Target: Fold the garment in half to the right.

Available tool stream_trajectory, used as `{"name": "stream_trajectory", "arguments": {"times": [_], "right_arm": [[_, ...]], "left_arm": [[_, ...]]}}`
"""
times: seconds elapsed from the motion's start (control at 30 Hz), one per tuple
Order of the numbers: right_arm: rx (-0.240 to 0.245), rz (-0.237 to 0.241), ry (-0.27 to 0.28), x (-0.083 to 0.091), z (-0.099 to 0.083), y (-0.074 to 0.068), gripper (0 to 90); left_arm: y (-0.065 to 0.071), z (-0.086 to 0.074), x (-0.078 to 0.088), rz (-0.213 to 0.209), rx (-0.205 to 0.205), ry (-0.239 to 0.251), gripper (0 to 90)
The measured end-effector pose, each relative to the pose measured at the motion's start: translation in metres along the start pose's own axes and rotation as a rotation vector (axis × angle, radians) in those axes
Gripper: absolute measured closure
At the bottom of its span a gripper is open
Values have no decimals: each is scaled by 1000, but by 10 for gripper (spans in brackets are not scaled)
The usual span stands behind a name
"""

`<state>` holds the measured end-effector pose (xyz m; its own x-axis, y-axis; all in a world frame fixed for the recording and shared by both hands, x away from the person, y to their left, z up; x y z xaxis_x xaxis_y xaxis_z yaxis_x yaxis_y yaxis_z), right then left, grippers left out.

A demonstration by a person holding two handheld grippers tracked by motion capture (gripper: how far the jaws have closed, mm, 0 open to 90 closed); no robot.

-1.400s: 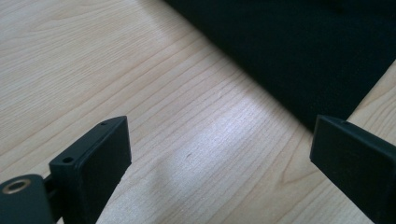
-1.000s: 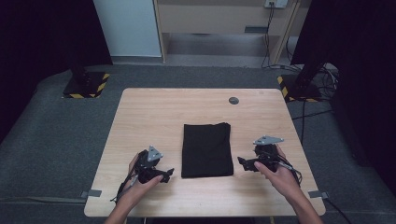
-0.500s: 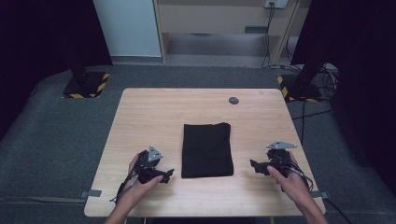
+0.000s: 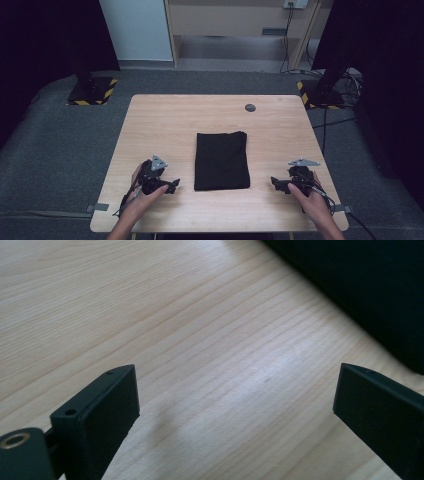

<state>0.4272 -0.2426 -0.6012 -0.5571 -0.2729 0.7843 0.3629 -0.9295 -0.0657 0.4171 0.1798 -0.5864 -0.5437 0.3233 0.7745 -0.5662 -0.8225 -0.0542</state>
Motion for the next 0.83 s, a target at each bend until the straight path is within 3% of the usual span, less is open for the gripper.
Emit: {"name": "stream_trajectory", "arguments": {"times": [0.37, 0.4, 0.47, 0.83], "right_arm": [[1, -11, 29, -7, -5, -5, 7], [9, -17, 36, -7, -5, -6, 7], [38, -37, 48, -8, -7, -7, 7], [84, -19, 54, -7, -11, -18, 4]], "left_arm": [[-10, -10, -11, 33, 14, 0, 32], [-10, -11, -12, 35, 17, -1, 32], [-9, -13, -15, -2, 50, 6, 25], [-10, -15, -15, 14, 54, 13, 0]]}}
Point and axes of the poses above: each handheld gripper's, and its own axes: x roughly backward along the jaws, z roughly out of its top, y roughly to its right, the point moved 9 cm from there along -x, roughly forward along the jaws, and after that the axes turned 6 degrees about -y, right-handed, at the moved point
